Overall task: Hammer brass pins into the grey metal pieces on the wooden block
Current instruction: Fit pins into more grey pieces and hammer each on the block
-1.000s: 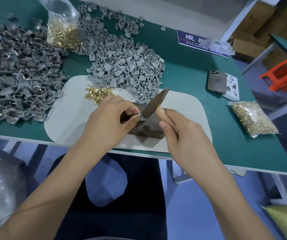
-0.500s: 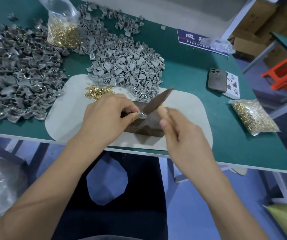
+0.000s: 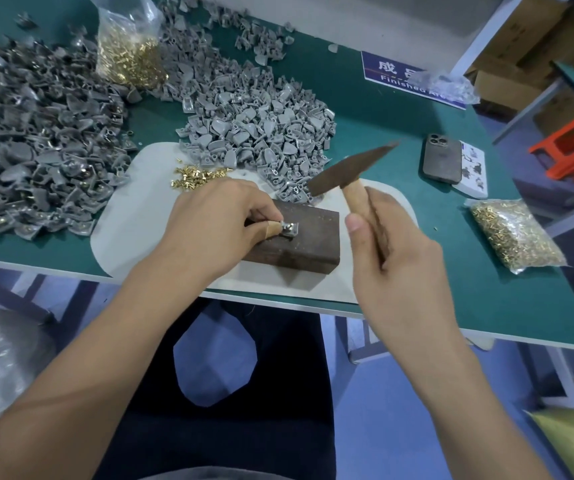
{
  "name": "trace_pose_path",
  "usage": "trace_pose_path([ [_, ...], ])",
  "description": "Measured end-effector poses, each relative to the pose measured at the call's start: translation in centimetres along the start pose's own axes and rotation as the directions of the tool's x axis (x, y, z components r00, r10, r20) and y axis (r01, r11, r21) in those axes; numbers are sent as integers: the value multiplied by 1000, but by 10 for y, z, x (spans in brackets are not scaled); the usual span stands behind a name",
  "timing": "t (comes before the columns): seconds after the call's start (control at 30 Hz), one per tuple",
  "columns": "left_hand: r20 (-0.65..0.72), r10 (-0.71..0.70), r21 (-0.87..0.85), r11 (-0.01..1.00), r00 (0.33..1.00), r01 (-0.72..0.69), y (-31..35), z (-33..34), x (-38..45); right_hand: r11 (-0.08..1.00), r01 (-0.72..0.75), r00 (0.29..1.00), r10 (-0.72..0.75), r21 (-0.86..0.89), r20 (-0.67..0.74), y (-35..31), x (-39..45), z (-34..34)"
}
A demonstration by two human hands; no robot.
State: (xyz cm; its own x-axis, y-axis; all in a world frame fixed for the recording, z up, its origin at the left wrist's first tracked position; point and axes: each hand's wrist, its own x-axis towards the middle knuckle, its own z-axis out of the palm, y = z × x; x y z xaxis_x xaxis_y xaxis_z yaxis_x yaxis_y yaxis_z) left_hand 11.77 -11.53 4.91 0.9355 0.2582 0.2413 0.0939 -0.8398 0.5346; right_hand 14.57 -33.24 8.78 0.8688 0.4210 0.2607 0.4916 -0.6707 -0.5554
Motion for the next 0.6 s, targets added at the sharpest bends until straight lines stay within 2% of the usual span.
trace_pose_path([
  [0.1,7,4,9,1000,1000,-4,0,-1,0,980,72,982,-38,-184,184,-2,-3,3],
  [0.27,10,2,7,1000,1000,-2,1,-1,0,998,31,999,-33,-50,-33,1,-3,-1],
  [0.4,11,2,23,1000,1000,-2,1,-1,0,987,54,982,-25,-153,187,2,-4,3],
  [0.47,15,-3,19,1000,1000,2,0,0,1,992,38,996,-27,-124,89,4,-2,-1],
  [0.53,14,-6,16,1000,1000,6,0,0,1,1000,30,999,-30,4,-40,4,-3,-2],
  [0.6,15,-3,19,1000,1000,3,0,0,0,999,49,999,-49,-12,14,1,-5,1],
])
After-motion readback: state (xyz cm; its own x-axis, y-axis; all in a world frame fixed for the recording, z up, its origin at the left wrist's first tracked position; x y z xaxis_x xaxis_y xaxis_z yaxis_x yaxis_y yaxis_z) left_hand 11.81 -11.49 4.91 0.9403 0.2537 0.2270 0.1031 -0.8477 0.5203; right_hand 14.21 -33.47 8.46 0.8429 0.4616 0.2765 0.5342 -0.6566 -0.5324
